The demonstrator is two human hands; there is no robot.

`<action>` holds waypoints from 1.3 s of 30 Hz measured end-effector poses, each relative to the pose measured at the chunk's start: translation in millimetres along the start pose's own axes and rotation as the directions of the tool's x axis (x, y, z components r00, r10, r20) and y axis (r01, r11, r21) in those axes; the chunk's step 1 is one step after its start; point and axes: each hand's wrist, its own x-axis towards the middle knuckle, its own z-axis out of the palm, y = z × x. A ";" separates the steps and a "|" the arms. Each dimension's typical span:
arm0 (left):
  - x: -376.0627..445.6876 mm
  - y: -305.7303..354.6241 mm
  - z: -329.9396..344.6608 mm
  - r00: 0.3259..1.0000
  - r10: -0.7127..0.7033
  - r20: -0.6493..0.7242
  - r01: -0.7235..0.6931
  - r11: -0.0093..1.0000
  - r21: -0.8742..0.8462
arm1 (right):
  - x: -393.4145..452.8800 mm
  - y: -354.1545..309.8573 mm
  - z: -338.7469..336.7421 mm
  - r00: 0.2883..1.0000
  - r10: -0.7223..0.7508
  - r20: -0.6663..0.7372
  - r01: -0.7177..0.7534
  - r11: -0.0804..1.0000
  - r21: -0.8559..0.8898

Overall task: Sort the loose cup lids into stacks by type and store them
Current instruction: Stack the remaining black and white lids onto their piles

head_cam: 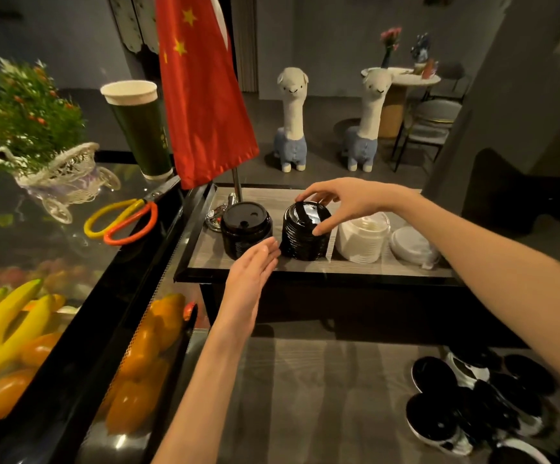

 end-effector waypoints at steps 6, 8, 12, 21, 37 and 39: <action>4.9 -5.6 11.9 0.999 -0.050 0.016 0.049 0.998 0.042 | 3.3 -1.4 0.5 0.999 0.016 0.038 -0.016 1.000 0.000; 4.6 -4.0 15.6 0.998 -0.061 0.020 0.060 0.997 0.055 | 1.8 -2.2 0.8 0.999 0.018 0.031 -0.017 1.000 -0.020; 5.1 -2.5 22.2 0.997 -0.071 0.009 0.070 0.995 0.077 | -1.6 -11.5 0.9 0.998 0.022 0.052 -0.015 0.992 -0.128; 4.7 -4.1 22.3 0.998 -0.052 0.036 0.045 0.985 0.166 | -13.5 -24.5 2.3 0.993 0.034 0.114 -0.008 0.976 -0.217; -67.9 -85.2 21.9 0.997 -0.020 0.069 -0.012 0.903 0.430 | -189.3 18.5 153.7 0.876 0.179 -0.447 0.075 0.866 0.494; -79.7 -121.3 20.7 0.988 -0.095 0.118 0.015 0.836 0.549 | -211.5 37.8 192.8 0.883 0.284 -0.372 -0.038 0.835 0.548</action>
